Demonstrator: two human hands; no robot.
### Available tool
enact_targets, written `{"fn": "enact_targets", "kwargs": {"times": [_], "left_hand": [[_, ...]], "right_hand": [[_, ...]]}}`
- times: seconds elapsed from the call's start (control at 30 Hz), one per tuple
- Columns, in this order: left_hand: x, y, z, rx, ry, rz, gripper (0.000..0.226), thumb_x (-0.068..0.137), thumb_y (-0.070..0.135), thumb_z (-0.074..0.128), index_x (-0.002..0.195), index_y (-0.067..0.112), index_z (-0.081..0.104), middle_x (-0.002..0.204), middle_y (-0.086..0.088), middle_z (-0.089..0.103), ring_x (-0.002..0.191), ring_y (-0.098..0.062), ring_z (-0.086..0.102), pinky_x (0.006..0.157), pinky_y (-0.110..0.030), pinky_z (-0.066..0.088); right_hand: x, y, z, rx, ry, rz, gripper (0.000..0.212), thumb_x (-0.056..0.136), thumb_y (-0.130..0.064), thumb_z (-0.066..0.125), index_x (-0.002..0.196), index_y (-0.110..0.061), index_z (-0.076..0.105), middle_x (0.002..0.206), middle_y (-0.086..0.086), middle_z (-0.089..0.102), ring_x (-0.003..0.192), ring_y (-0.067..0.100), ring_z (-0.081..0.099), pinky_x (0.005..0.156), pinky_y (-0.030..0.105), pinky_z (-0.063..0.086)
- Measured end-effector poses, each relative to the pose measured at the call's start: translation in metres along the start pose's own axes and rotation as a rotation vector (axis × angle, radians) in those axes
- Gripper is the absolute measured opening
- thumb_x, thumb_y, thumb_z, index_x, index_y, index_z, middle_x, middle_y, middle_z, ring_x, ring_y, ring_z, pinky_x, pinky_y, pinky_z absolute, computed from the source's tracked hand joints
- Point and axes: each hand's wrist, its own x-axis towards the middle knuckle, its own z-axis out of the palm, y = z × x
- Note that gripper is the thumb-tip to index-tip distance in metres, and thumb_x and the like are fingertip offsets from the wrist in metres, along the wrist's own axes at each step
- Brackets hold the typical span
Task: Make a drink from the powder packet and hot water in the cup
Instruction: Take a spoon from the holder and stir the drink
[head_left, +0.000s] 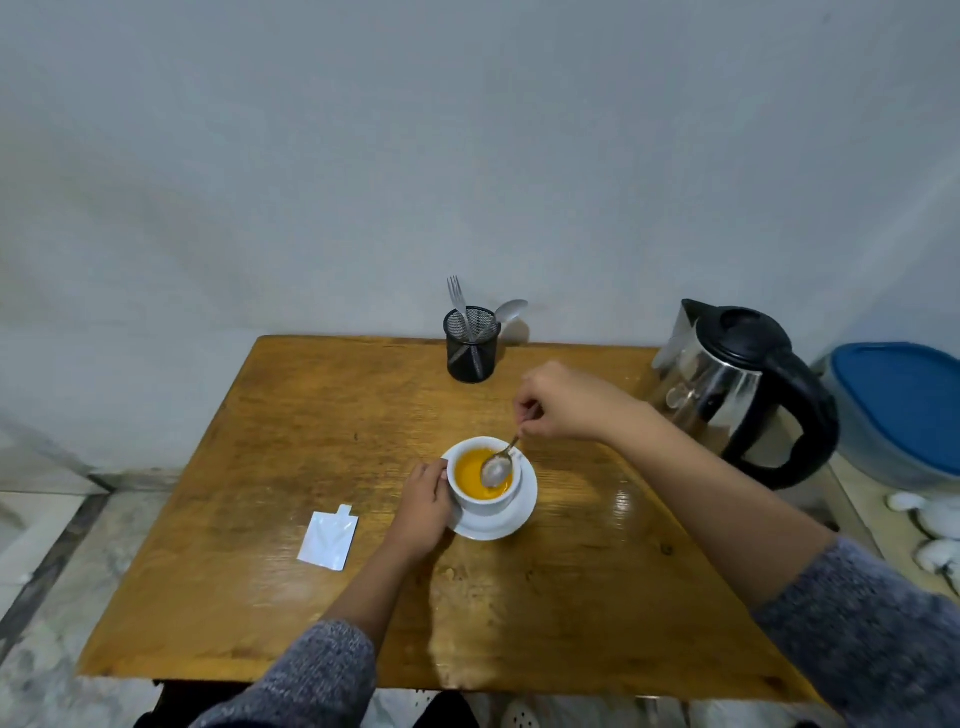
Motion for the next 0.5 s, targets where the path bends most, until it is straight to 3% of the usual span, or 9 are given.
{"fn": "enact_targets", "kwargs": {"times": [0.13,0.23,0.37,0.5], "left_hand": [[0.002,-0.001,-0.002,-0.005,-0.028,-0.019,0.030,0.098,0.024,0.035,0.122,0.018,0.051,0.119,-0.009,0.052,0.107,-0.017,0.047,0.092,-0.028,0.035],[0.003,-0.001,-0.003,0.005,-0.036,-0.022,0.031,0.098,0.024,0.034,0.122,0.015,0.052,0.121,-0.010,0.052,0.108,-0.018,0.047,0.093,-0.029,0.035],[0.003,-0.001,-0.004,0.015,-0.044,-0.019,0.031,0.098,0.023,0.034,0.121,0.014,0.052,0.120,-0.011,0.052,0.107,-0.018,0.046,0.092,-0.028,0.035],[0.003,-0.001,-0.003,0.030,-0.034,-0.007,0.031,0.098,0.021,0.033,0.119,0.012,0.053,0.118,-0.012,0.053,0.107,-0.021,0.047,0.091,-0.029,0.036]], "right_hand": [[0.002,-0.006,0.017,0.237,0.067,0.069,0.007,0.076,-0.019,0.076,0.079,-0.013,0.074,0.074,-0.003,0.069,0.065,0.002,0.059,0.061,0.021,0.049],[0.005,-0.010,0.026,0.369,0.119,0.085,0.013,0.083,-0.022,0.070,0.085,-0.010,0.073,0.078,0.001,0.071,0.069,0.009,0.062,0.061,0.021,0.046],[0.004,-0.019,0.030,0.304,0.037,-0.064,0.019,0.091,-0.024,0.059,0.095,-0.009,0.070,0.094,0.006,0.070,0.085,0.017,0.062,0.076,0.033,0.051],[0.004,-0.022,0.032,0.098,-0.064,-0.215,0.021,0.095,-0.023,0.052,0.102,-0.011,0.067,0.102,0.006,0.067,0.092,0.017,0.058,0.080,0.035,0.050]]}}
